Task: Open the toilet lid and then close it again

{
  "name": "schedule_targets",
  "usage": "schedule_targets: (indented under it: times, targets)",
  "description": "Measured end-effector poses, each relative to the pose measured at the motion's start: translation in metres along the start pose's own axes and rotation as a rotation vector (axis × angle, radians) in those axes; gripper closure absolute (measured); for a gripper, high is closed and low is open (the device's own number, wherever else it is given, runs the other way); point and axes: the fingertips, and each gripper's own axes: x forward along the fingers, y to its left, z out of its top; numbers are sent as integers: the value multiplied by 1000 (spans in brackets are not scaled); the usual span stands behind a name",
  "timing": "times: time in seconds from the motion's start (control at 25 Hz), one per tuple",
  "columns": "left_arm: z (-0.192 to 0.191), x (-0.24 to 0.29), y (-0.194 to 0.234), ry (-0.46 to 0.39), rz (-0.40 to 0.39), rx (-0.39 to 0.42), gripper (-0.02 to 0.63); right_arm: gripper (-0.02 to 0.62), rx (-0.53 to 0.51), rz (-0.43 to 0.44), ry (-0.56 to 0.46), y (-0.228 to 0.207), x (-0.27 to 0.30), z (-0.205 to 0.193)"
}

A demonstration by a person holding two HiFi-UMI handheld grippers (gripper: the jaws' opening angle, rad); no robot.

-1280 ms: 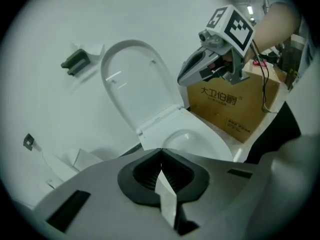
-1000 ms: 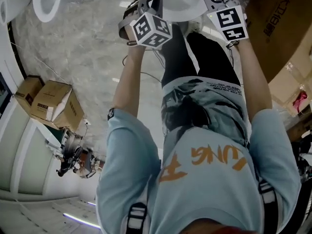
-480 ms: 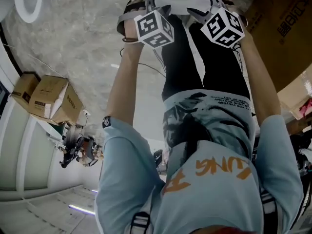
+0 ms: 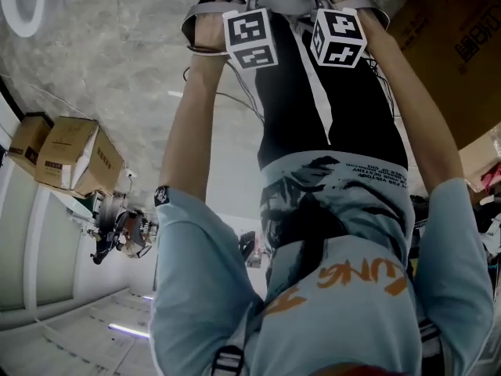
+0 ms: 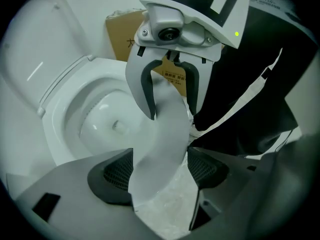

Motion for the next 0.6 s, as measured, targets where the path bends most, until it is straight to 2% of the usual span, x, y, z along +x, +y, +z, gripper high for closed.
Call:
schedule_targets:
  times: [0.16,0.32,0.44,0.6]
  targets:
    - [-10,6,0,1,11,-22,253,296,-46,-5,54,-1,17,-2]
    - [-6,0,2,-12,10,-12,253,304,-64,20,106,0,10,-4]
    - [-8,-4,-1,-16,4,8,250,304,-60,38,98,2,7,4]
    - [-7,-4,-8,1,12,75,250,305,-41,50,71,6,-2,7]
